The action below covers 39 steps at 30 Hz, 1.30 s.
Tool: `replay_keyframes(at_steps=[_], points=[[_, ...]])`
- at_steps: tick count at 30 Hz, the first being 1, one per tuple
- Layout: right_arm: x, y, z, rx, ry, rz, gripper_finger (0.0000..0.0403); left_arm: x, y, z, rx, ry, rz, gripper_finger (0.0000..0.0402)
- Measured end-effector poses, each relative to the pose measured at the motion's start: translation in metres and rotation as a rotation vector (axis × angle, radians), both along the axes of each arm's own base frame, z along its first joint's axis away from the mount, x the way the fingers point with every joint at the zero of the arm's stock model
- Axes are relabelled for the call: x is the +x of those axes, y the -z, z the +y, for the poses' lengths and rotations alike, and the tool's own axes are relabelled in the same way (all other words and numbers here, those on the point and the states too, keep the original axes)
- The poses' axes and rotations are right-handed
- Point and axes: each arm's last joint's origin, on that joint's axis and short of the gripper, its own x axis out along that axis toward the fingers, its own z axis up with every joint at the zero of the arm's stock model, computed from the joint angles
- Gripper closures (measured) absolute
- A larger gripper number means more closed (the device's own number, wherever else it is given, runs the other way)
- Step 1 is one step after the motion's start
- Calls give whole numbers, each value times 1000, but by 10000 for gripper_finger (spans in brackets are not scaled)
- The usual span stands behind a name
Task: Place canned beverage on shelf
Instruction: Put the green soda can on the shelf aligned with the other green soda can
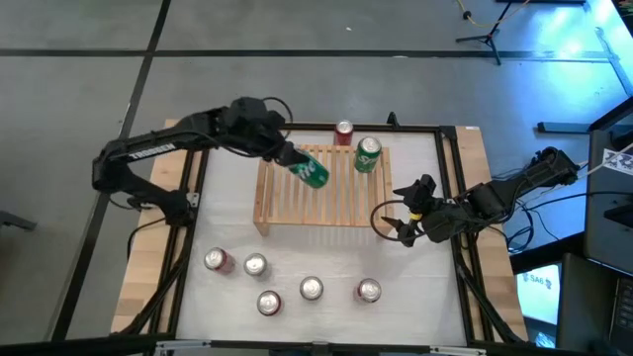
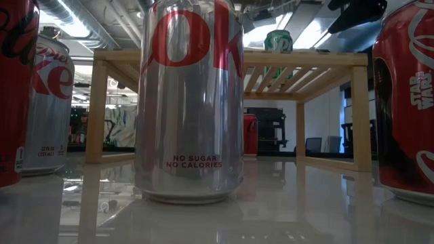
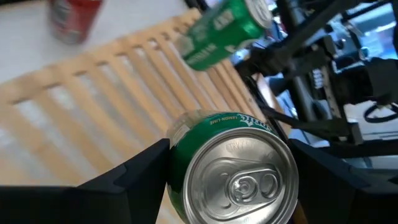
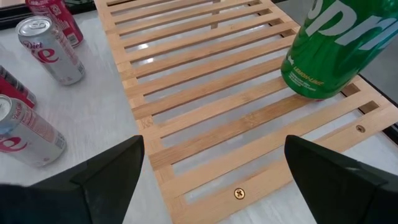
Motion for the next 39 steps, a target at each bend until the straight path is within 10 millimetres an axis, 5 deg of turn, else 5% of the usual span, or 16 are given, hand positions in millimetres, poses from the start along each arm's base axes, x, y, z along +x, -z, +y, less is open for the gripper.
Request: replay_keyframes(at_steps=[17, 39], points=[[0, 0, 0, 0, 1, 0, 21, 45, 26, -33, 29, 76, 40, 126], [0, 0, 0, -35, -40, 22, 21, 48, 29, -32, 40, 59, 49, 126]])
